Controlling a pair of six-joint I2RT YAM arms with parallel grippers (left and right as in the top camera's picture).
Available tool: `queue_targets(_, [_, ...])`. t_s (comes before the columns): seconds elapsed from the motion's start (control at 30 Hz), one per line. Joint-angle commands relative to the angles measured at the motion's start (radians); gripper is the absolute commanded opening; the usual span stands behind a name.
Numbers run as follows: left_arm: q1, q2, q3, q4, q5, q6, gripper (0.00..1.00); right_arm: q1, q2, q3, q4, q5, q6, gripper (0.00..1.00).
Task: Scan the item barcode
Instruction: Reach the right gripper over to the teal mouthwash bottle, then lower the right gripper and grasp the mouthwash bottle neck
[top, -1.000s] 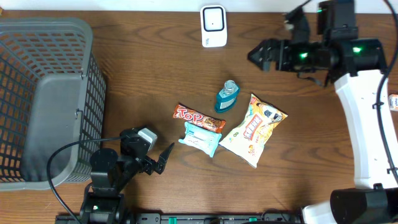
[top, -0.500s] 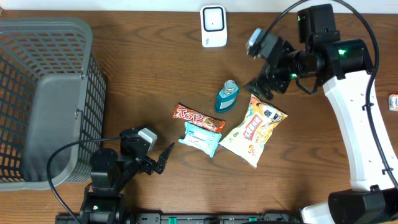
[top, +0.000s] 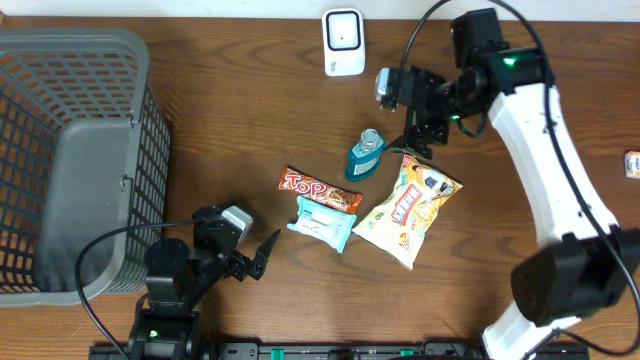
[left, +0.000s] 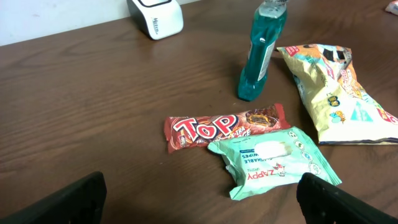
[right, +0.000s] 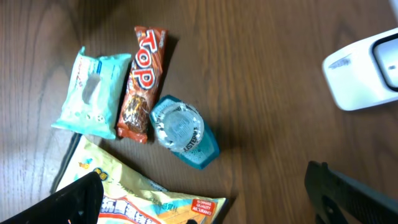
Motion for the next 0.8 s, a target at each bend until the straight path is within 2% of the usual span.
queue_targets(0.0, [0.003, 0.0, -0.007, 0.003, -0.005, -0.009, 0.98, 0.016, 0.038, -0.002, -0.001, -0.028, -0.069, 0.99])
queue_targets(0.5, [0.003, 0.0, -0.007, 0.003, -0.005, -0.009, 0.98, 0.066, 0.199, -0.002, 0.019, 0.019, -0.101, 0.99])
queue_targets(0.77, [0.003, 0.0, -0.007, 0.003, -0.005, -0.009, 0.98, 0.095, 0.214, -0.002, 0.044, 0.021, -0.101, 0.99])
